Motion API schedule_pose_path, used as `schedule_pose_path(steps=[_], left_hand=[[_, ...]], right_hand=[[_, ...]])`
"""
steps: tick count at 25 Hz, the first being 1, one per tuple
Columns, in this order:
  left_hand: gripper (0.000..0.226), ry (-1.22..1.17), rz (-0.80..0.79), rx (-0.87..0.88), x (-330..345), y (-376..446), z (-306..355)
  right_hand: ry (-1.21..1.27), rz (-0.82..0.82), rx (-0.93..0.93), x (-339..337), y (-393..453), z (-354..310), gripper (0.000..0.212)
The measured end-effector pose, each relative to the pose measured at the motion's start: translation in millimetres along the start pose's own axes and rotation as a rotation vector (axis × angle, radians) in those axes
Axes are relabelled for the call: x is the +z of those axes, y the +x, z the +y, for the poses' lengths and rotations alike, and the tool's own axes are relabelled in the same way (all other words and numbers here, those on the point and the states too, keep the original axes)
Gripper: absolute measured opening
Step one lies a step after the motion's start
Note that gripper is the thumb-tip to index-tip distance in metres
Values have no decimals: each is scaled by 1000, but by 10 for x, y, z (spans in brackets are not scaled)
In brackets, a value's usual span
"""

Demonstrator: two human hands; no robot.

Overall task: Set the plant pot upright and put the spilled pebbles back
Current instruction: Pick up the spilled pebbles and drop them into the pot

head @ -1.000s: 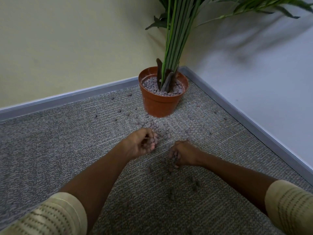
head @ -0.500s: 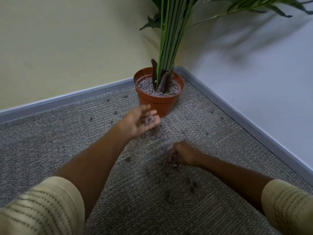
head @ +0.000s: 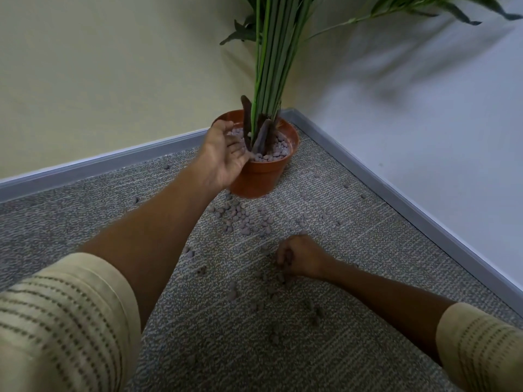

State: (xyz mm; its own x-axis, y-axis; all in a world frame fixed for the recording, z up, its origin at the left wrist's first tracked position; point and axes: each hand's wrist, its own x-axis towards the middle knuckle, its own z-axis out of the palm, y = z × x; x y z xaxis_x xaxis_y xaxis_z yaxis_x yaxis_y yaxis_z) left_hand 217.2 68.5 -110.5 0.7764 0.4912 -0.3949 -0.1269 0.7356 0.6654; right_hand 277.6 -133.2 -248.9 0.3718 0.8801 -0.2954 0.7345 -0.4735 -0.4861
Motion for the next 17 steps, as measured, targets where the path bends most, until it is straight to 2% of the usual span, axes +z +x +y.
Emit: schedule_pose_path(steps=[2,5,8,11,13,15,17], left_hand=[[27,41,54,59,-65,-33,-32],[22,198,169,114,-273,-83,-123],[12,639,219,56,-609,-216,-360],[5,1238,49,-26,-989,-370,-670],[15,1600,-147,-42,-1195,-475,-882],[29,1754,-300,-35,-1326,-559,-1067],[36,1865,-336,30,-1378,-607,-1191]], right_hand=[[203,59,101,-68,4,-23,17],[530,166,223,-377,55,-146,13],[657,274,121,-853,185,-351,13],[684,404,63,-1211,433,-573,14],[668,485,82,-1326,608,-673,15],[652,533,122,-1354,751,-701,18],[646,555,168,-1335,834,-694,20]])
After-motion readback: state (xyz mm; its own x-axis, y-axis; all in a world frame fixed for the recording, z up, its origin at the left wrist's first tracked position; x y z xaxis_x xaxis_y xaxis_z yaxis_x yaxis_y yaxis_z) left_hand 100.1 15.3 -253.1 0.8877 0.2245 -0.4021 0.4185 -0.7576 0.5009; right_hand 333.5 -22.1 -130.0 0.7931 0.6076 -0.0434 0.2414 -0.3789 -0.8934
